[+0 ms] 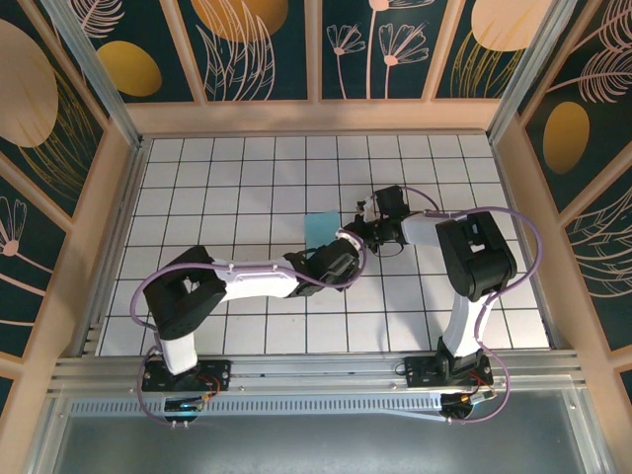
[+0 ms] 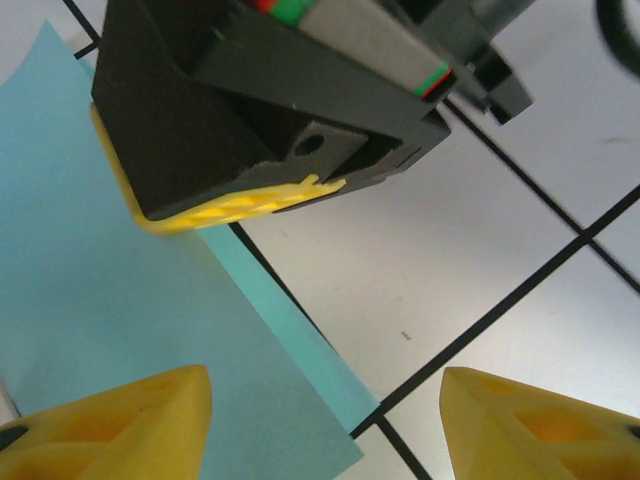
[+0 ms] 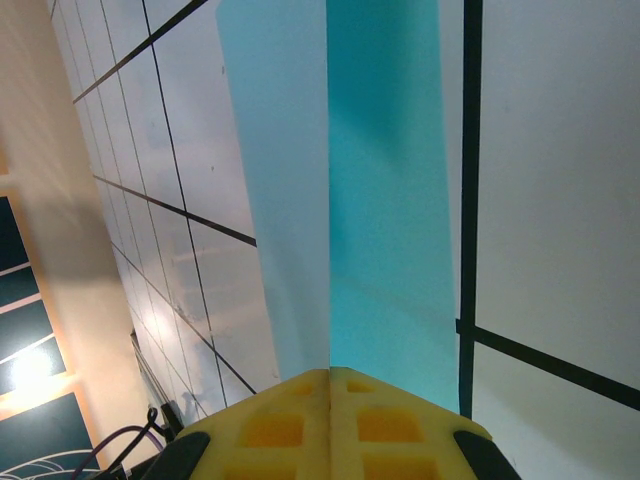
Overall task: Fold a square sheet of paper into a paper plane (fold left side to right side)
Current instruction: Fold the triangle a second time at the center of the table.
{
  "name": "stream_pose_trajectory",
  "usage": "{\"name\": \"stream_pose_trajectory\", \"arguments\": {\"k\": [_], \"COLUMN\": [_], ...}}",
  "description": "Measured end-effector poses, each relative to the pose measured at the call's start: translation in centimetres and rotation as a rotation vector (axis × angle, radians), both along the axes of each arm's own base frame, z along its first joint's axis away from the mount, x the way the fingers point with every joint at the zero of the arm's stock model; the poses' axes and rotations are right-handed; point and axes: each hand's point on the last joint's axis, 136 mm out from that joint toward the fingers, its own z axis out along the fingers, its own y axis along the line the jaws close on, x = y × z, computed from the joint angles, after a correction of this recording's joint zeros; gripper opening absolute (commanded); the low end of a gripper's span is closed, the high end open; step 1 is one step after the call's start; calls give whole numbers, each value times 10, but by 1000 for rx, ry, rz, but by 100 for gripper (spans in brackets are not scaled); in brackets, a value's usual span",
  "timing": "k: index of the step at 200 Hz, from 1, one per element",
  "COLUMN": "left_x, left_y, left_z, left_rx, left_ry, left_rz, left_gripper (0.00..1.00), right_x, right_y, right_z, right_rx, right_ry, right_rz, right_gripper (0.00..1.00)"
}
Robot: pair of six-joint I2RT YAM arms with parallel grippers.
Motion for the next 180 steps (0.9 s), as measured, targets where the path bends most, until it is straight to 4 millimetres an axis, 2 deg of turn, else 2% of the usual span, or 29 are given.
{"name": "stream_pose_trajectory", "arguments": {"k": [32,57,110,151,168,180], "left_x": [4,5,3,3,2,2], "left_y": [11,15,10,7,7,6], "left_z": [-7,-7,-6,-5,-4,-2], "left_rx": [69,86,59,37,33,27], "left_ry": [-19,-26,-12,-7,-6,-7], "left_rz": [35,46,34,35,32,34], "left_gripper": [58,49,19,0,0,0], "right_x": [0,0,0,1,1,1], "right_y": [0,0,0,-1,-1,-2], "right_z": [0,0,0,0,0,0], "right_rx": [0,0,1,0,-1,-3], "right_ry": [0,2,-1,-2,-5,-5], "right_rz": [0,-2,-2,-2,0,-1], "right_gripper": [0,0,0,0,0,6]}}
